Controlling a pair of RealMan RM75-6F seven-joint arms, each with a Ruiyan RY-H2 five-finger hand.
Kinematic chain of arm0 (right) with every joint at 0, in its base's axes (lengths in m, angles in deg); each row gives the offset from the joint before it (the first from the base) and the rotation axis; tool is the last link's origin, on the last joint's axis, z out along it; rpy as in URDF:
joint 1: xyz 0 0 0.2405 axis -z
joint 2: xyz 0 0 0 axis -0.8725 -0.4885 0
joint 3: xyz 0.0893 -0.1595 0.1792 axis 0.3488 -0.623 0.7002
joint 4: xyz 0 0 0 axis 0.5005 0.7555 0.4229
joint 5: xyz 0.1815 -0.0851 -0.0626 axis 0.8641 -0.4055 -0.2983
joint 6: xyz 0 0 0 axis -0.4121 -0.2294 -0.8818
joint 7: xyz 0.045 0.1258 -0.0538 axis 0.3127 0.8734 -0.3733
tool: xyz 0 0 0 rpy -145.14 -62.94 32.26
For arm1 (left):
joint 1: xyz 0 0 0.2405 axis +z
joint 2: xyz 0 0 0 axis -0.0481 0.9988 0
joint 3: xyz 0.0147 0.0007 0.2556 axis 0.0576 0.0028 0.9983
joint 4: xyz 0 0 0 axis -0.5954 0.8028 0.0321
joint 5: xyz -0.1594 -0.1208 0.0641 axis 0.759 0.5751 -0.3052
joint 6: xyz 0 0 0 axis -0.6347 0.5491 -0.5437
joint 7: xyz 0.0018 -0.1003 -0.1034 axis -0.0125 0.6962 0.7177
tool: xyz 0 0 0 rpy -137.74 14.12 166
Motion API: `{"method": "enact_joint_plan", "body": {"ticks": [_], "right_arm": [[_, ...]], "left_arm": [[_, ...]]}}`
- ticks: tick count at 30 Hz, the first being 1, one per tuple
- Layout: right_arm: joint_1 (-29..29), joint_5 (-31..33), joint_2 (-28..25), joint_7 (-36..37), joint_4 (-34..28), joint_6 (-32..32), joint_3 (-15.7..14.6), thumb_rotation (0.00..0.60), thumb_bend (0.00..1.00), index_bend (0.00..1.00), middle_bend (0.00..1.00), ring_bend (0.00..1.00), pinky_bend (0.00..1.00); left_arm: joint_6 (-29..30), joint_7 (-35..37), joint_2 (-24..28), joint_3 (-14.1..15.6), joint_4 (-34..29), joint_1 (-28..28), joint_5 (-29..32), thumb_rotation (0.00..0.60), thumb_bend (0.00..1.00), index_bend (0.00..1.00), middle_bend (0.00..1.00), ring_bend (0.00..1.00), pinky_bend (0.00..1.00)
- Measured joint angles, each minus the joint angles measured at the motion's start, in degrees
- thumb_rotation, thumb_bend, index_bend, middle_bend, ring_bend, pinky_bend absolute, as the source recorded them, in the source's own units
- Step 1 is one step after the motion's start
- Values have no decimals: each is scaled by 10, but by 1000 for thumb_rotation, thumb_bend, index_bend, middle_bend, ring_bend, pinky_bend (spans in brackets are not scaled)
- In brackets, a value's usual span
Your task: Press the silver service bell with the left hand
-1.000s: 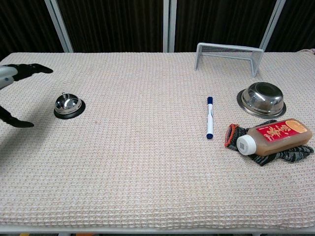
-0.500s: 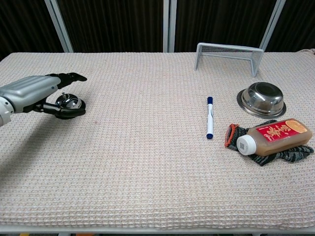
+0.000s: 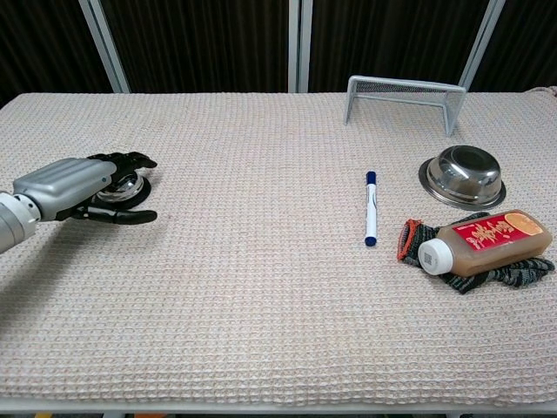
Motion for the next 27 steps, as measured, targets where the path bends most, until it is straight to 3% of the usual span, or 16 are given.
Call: {"method": "enact_joint_plan", "body": {"ticks": [5,13,21,27], "right_arm": [[-1,-1,0,3,-2,2,-1,600,224,0,0,0,0],[-1,2,-1,4,-3,6,-1,600,225,0,0,0,0],[-2,4,-1,11,0,9,-1,600,225,0,0,0,0],[-1,6,-2,14,0,10,-1,600,225,0,0,0,0]], "left_arm": [[24,15,-9,0,16,1,-7,83,0,0,0,0,0],[-12,17,-5,15,14,5,1,83,0,0,0,0,0],[36,21,-9,4,17,-1,-11,82,0,0,0,0,0],[-4,15,-7,14,13,0,-4,82,0,0,0,0,0]]}}
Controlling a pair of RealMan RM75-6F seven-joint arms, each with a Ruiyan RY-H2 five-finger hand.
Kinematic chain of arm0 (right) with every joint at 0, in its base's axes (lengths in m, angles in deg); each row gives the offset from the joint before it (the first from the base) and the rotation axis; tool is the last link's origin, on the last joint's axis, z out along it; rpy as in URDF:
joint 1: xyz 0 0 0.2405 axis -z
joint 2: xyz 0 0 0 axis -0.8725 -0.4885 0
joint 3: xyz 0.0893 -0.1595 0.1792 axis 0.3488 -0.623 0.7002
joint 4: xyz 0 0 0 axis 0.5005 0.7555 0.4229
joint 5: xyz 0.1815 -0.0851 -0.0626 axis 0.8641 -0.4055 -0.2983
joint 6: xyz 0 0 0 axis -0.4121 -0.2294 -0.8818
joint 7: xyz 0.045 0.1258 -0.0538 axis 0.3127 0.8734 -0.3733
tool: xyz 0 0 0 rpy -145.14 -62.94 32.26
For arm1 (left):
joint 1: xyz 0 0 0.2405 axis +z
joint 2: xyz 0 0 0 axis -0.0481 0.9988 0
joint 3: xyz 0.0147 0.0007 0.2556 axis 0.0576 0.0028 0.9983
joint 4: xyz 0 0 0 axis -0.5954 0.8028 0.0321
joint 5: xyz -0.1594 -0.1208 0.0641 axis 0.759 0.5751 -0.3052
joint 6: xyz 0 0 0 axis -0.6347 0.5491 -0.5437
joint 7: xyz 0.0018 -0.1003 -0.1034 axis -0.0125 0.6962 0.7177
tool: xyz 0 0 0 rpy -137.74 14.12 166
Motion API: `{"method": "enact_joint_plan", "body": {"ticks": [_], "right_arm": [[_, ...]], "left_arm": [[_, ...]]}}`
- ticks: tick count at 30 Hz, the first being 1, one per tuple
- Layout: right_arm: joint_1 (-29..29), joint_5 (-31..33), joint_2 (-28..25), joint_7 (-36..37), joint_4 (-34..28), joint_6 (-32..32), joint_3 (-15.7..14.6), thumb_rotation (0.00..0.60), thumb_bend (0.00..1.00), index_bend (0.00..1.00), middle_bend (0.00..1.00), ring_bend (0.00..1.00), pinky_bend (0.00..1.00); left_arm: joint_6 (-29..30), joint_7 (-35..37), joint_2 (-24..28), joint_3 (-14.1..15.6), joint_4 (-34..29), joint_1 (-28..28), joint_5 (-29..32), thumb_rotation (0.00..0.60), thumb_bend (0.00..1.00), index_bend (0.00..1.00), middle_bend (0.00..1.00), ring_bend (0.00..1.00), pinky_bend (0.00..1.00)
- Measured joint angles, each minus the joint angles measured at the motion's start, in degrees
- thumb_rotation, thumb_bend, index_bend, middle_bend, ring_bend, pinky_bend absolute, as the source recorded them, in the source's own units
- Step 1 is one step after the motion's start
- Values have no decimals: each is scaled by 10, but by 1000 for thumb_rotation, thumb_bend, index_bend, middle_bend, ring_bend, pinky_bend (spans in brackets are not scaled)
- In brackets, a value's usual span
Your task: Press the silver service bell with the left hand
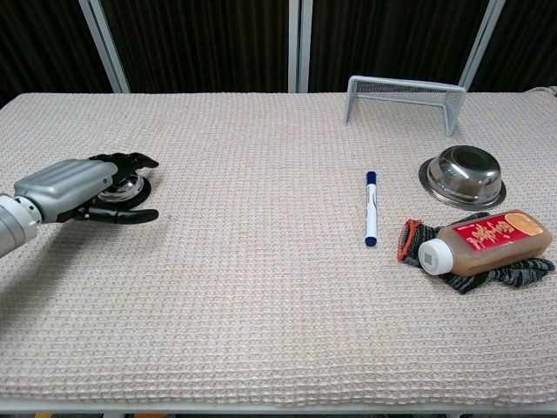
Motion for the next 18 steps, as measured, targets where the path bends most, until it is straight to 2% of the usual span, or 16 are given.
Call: {"method": "enact_joint_plan", "body": {"ticks": [3,11,18], "right_arm": [[0,1,-2,1,-1,-1,1,600,225,0,0,0,0],[0,2,-1,3,-1,1,1,600,225,0,0,0,0],[0,4,-3,3,-3,1,2,600,225,0,0,0,0]], "left_arm": [[-6,-3,1,1,-2,0,4,80,0,0,0,0,0],[42,0,4,-15,-10,-5,-4,82,0,0,0,0,0],[15,-1,0,4,-4,6,2,80,0,0,0,0,0]]}}
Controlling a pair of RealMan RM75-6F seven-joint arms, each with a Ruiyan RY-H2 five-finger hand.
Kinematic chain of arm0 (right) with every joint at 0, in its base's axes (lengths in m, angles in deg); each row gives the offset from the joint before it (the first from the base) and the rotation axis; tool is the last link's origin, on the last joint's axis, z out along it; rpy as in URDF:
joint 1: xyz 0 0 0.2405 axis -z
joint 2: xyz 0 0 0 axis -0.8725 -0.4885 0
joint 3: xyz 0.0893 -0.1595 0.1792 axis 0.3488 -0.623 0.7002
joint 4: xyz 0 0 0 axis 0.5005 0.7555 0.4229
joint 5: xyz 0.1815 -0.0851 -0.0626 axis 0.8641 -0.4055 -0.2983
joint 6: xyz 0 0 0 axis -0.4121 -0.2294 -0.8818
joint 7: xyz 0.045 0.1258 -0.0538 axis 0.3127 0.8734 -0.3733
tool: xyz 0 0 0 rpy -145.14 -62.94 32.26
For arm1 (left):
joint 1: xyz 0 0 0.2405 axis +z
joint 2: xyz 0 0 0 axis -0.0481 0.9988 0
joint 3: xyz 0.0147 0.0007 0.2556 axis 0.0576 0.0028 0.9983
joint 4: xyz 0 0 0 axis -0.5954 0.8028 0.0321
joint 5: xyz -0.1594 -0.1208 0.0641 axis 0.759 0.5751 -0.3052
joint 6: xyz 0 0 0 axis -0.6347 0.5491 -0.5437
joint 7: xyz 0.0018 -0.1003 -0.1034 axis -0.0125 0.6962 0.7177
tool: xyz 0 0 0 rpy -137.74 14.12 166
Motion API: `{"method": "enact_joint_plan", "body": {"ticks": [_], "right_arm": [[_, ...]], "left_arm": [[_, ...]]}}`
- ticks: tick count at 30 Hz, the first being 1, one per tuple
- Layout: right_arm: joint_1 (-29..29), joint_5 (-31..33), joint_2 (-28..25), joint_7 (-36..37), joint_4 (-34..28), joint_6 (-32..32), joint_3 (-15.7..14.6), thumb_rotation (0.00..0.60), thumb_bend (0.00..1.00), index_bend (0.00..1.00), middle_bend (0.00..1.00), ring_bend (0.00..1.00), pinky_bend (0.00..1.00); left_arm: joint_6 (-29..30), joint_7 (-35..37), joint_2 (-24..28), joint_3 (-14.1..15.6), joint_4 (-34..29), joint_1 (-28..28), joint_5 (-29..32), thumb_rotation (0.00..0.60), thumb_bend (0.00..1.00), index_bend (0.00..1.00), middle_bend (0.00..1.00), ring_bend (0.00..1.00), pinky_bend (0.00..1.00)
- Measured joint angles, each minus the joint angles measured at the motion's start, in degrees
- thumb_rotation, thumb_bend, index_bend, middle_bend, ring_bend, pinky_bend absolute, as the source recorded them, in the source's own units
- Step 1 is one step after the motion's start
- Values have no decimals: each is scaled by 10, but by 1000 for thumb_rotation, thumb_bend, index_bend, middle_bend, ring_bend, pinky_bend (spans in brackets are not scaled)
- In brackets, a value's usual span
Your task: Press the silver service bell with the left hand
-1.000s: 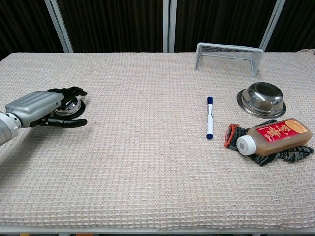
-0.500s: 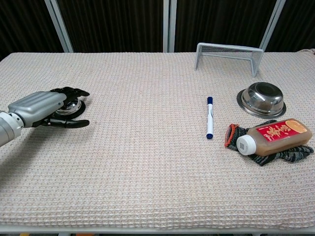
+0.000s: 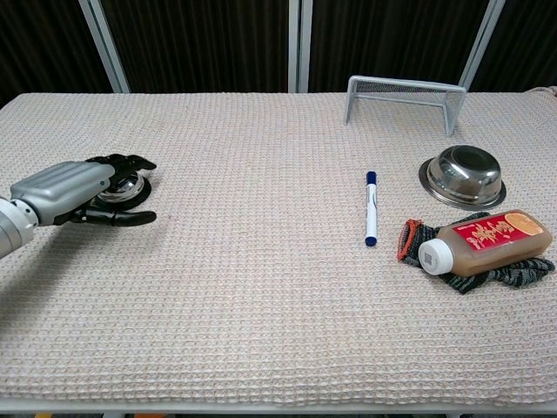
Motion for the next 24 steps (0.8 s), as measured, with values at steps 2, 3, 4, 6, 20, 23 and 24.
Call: {"method": "enact_joint_plan", "body": {"ticks": [2,3,4,6,20,23,24], "right_arm": [[0,1,-1,1,-1,0,1,600,225,0,0,0,0],[0,0,-1,2,-1,-1,1,600,225,0,0,0,0],[1,0,-1,2,-1,-2,1,600,225,0,0,0,0],[1,-1,0,3,0,-3,0,600,225,0,0,0,0],[4,-16,4,13,1,-15,0,600,225,0,0,0,0],[3,-20,5,12,-2,-17,0,600,225,0,0,0,0],[3,-21,5,10,-3,-18,-1,600,225,0,0,0,0]], "left_arm": [[4,0,0,-2,0,-1,0,81,0,0,0,0,0],[10,0,1,-5,-1,-1,0,80,0,0,0,0,0],[16,1,2,-10,-2,-3,0,83,0,0,0,0,0],[31,-2,10,-21,-11,-6,0,82,0,0,0,0,0],[187,-137,197,-13,-270,112,23,78,0,0,0,0,0],[252,-170,247,16,-331,171,17,80,0,0,0,0,0],[275,-181,265,29,-349,194,13,79,0,0,0,0,0]]}}
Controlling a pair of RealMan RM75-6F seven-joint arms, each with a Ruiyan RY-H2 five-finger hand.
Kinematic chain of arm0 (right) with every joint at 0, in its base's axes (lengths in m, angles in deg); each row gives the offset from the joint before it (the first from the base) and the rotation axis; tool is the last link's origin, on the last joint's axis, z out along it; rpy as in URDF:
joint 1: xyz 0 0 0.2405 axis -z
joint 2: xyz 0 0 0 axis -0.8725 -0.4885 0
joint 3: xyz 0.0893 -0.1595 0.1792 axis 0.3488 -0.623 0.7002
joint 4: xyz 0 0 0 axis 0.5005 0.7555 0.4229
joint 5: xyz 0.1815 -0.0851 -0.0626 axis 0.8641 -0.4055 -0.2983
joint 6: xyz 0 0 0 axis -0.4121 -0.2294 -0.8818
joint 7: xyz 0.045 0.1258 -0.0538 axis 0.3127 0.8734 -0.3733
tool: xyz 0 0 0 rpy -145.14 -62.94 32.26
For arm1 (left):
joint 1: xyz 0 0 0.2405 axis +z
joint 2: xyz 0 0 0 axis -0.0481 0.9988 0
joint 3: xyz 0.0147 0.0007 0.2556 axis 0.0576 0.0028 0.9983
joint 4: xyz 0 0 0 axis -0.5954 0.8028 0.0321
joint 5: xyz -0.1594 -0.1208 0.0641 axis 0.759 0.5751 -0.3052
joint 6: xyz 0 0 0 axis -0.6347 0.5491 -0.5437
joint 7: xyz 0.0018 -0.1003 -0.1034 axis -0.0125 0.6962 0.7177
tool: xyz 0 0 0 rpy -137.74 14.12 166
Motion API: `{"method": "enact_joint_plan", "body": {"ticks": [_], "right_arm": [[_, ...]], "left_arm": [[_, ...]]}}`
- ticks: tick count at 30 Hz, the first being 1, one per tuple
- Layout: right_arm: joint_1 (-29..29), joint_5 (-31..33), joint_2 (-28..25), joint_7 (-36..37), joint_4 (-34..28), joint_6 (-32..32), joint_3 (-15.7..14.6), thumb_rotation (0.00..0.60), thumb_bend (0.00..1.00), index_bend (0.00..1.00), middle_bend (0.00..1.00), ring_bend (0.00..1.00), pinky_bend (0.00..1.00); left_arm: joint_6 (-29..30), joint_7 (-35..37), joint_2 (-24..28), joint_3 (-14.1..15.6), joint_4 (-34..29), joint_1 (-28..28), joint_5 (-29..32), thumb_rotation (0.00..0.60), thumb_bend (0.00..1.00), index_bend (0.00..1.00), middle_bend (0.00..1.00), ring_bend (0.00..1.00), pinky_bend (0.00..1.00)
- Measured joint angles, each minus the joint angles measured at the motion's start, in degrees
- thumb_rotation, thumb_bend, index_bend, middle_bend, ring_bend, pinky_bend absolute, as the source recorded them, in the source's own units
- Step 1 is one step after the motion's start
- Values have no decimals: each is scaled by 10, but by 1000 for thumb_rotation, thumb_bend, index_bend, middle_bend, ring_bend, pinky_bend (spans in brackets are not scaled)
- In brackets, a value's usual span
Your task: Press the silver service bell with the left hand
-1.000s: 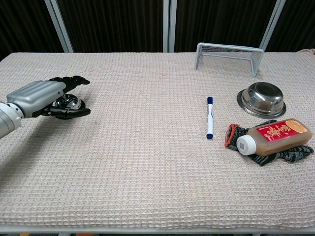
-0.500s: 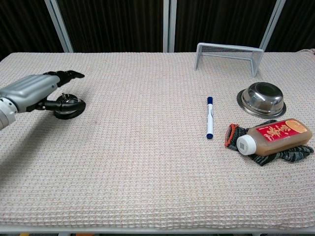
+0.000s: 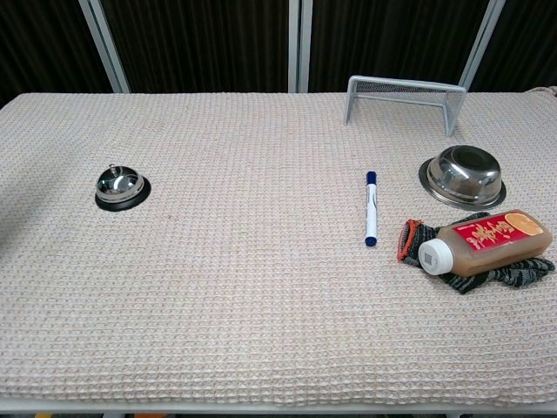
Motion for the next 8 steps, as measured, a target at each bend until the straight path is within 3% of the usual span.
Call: {"method": "enact_joint_plan", "body": {"ticks": [4,8], "right_arm": [[2,-2,0,-14,-2,-7,-1,600,230,0,0,0,0],[6,-6,1,-30,-9,-21,-1,600,231,0,0,0,0]], "left_arm": [[49,-14,32,34,-40,56,-11,79,0,0,0,0,0],[65,-15,41,39,-43,74,-21,80,0,0,0,0,0]]}}
